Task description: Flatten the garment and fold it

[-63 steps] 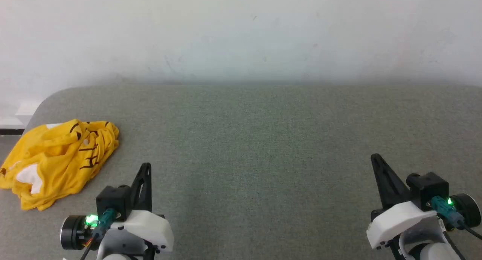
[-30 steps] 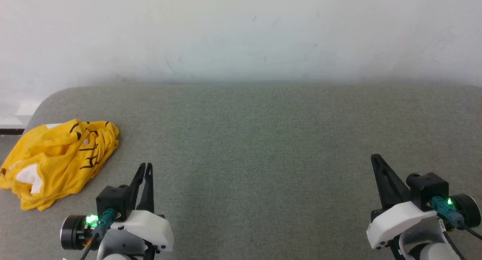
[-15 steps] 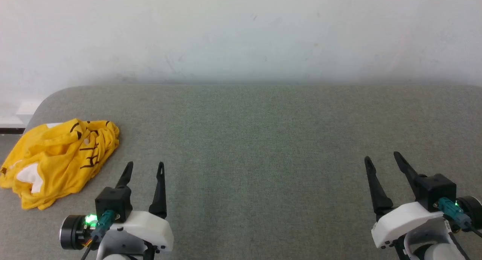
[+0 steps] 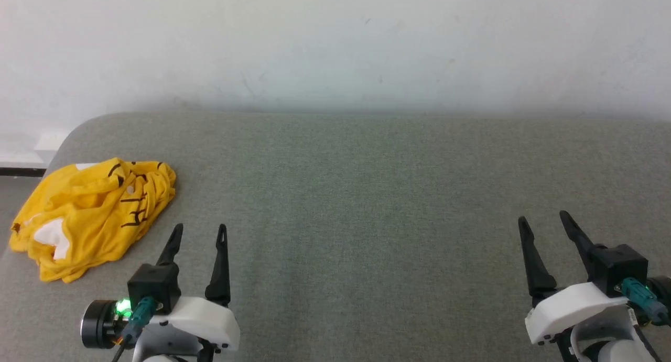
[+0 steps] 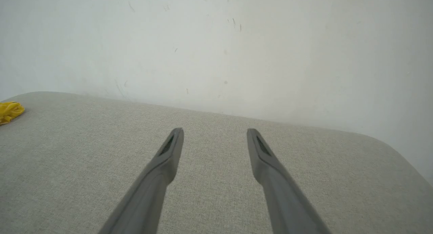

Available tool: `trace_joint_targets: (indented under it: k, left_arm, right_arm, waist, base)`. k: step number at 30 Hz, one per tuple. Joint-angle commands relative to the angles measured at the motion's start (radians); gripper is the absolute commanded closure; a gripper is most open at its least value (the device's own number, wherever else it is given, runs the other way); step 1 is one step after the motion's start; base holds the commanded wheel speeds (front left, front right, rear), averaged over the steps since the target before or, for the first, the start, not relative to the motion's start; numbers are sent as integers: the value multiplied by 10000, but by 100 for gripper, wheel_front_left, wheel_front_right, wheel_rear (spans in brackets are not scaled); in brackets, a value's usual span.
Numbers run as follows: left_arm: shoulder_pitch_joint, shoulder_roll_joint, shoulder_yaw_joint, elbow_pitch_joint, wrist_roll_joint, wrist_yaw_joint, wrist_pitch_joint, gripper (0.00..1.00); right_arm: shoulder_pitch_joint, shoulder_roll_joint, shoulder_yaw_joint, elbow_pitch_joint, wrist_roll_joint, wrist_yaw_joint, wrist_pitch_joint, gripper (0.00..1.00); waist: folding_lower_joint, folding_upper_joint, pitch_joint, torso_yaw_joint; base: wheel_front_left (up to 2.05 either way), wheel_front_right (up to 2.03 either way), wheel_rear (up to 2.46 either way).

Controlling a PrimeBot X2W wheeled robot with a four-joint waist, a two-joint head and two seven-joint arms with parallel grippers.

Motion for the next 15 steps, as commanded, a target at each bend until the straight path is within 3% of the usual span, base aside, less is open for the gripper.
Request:
trace_joint_targets:
  k: [1, 15]
  left_arm:
    - [142, -10, 58, -54, -84, -37, -101, 0]
    - [247, -16, 178, -86, -284, -20, -394, 0]
  right_arm:
    - [41, 9, -55, 44, 84, -5, -110, 0]
    - [-39, 13, -268, 288, 131, -7, -402, 0]
  waist:
    - [0, 0, 12, 83]
    - [0, 0, 33, 781]
  base:
    - [0, 0, 0]
    - [0, 0, 0]
